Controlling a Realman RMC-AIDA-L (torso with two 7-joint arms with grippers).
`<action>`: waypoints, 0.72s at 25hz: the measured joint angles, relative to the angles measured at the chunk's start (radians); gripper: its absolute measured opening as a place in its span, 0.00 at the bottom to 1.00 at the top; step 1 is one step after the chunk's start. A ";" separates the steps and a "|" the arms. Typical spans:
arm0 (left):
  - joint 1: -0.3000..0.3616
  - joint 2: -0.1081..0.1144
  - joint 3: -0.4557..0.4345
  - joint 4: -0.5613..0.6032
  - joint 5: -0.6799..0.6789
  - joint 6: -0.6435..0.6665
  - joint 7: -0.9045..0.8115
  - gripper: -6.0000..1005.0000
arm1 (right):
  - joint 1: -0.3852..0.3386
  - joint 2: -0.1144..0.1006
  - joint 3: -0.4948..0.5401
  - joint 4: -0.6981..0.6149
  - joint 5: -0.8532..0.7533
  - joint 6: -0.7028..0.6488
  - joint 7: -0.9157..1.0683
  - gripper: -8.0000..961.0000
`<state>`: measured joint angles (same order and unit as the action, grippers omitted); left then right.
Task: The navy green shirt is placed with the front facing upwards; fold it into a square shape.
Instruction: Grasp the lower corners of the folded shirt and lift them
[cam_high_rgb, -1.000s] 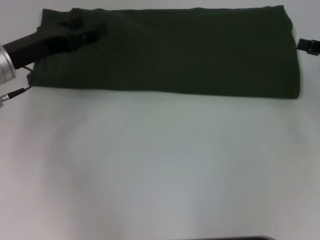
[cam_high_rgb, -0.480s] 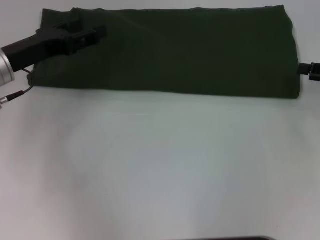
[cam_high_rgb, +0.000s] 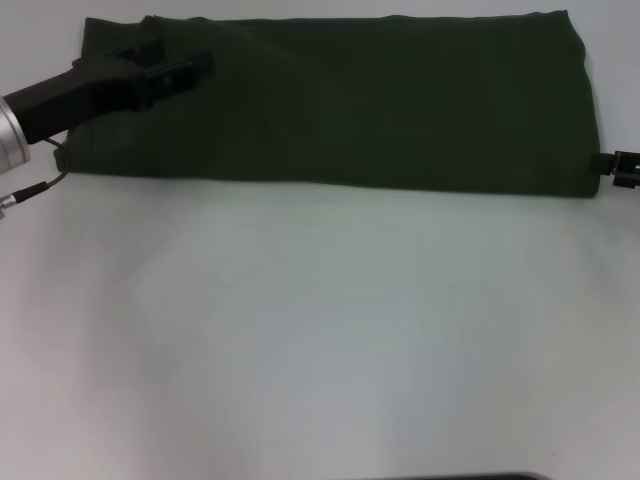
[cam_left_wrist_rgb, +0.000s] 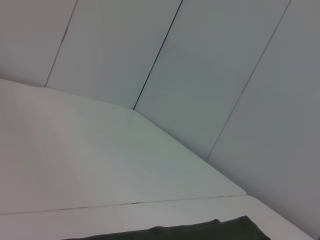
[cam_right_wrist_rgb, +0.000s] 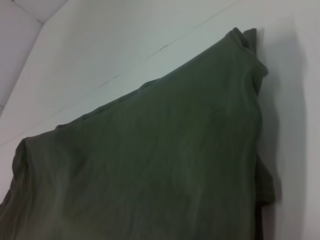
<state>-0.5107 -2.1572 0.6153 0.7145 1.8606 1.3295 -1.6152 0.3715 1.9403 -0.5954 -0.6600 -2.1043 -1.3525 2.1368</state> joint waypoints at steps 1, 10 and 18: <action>0.000 0.000 0.000 0.000 0.000 0.000 0.000 0.91 | 0.000 0.003 -0.001 0.002 0.000 0.006 -0.003 0.71; 0.000 -0.001 -0.001 0.001 0.000 -0.001 -0.001 0.91 | 0.014 0.029 -0.010 0.006 -0.011 0.058 -0.016 0.71; 0.000 -0.001 0.000 -0.001 0.000 -0.005 -0.001 0.91 | 0.041 0.032 -0.007 0.047 -0.011 0.071 -0.051 0.71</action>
<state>-0.5108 -2.1582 0.6156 0.7139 1.8606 1.3248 -1.6166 0.4128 1.9725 -0.6027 -0.6125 -2.1155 -1.2813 2.0862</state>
